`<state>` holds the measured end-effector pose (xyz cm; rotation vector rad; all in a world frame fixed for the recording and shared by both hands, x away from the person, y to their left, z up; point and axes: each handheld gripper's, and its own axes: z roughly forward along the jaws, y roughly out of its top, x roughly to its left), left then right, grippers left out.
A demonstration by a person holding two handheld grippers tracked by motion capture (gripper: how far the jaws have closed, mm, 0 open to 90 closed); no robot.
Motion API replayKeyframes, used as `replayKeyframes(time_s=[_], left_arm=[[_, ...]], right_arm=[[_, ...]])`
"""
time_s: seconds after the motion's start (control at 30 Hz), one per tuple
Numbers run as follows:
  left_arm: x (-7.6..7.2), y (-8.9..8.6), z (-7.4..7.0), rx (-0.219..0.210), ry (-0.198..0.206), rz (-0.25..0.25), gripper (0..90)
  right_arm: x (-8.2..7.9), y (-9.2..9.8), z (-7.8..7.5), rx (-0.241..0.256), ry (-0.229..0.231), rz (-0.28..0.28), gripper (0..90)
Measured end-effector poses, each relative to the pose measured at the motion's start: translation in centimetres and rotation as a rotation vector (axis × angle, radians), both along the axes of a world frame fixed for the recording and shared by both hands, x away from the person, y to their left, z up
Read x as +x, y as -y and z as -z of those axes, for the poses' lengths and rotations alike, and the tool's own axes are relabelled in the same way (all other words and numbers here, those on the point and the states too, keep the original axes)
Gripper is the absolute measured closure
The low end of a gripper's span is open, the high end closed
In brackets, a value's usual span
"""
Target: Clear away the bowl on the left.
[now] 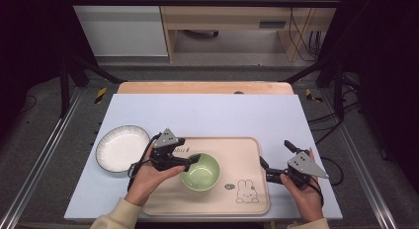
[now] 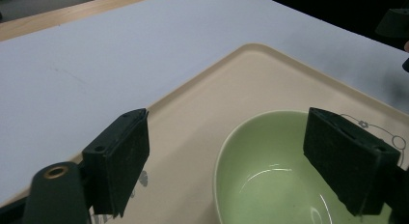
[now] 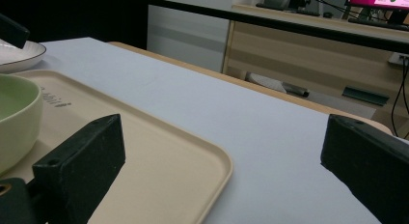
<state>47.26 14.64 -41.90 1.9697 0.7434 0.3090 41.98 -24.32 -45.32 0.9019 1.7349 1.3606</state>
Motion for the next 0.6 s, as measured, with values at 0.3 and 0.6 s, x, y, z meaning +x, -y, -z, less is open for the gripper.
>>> replayKeyframes(time_s=[0.3, 0.6], left_arm=[[-0.11, 0.39, -0.25, 0.003, -0.008, 0.007, 4.9], [-0.31, 0.14, -0.86, -0.031, 0.032, -0.002, 5.0]], right_arm=[[0.00, -0.03, -0.02, 0.001, 0.003, -0.001, 2.0], [0.00, -0.04, -0.03, 0.002, 0.005, -0.001, 2.0]])
